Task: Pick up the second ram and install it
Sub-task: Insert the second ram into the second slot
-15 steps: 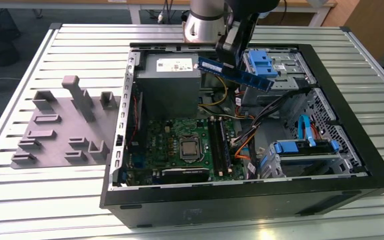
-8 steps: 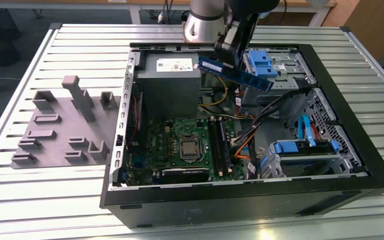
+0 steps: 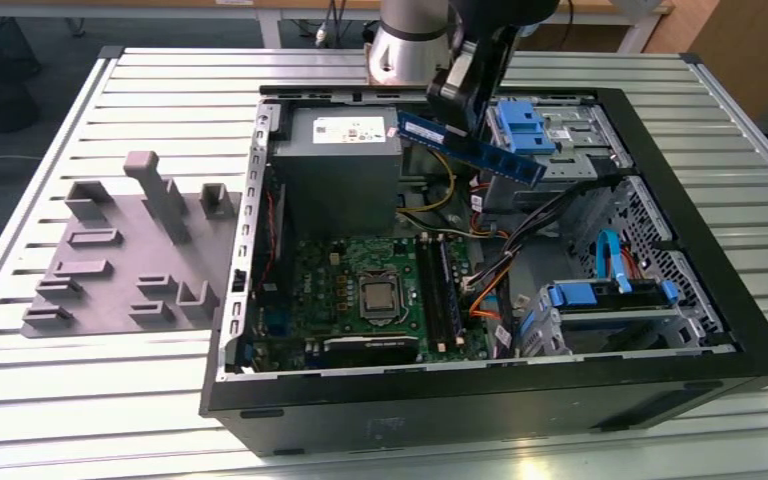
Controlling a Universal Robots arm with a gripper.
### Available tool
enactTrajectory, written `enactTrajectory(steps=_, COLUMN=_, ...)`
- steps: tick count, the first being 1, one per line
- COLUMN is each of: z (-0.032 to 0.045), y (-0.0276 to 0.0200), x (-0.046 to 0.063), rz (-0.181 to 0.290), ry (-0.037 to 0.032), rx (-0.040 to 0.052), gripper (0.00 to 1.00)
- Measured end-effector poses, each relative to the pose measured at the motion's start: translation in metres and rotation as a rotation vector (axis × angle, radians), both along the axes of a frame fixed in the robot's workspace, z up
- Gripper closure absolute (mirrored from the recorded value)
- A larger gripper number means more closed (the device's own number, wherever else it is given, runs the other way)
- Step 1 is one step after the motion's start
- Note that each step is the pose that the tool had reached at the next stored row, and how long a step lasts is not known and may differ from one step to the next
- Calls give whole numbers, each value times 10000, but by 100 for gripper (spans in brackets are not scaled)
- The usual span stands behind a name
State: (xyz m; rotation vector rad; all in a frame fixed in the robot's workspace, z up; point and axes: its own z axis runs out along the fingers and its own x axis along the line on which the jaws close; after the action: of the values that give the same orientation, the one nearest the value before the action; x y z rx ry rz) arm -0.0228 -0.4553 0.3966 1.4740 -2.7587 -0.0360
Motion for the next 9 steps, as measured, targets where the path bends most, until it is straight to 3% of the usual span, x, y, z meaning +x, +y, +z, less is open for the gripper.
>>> enactTrajectory(steps=9, z=-1, y=0, x=1, rz=-301, ry=0, rx=0, gripper=86)
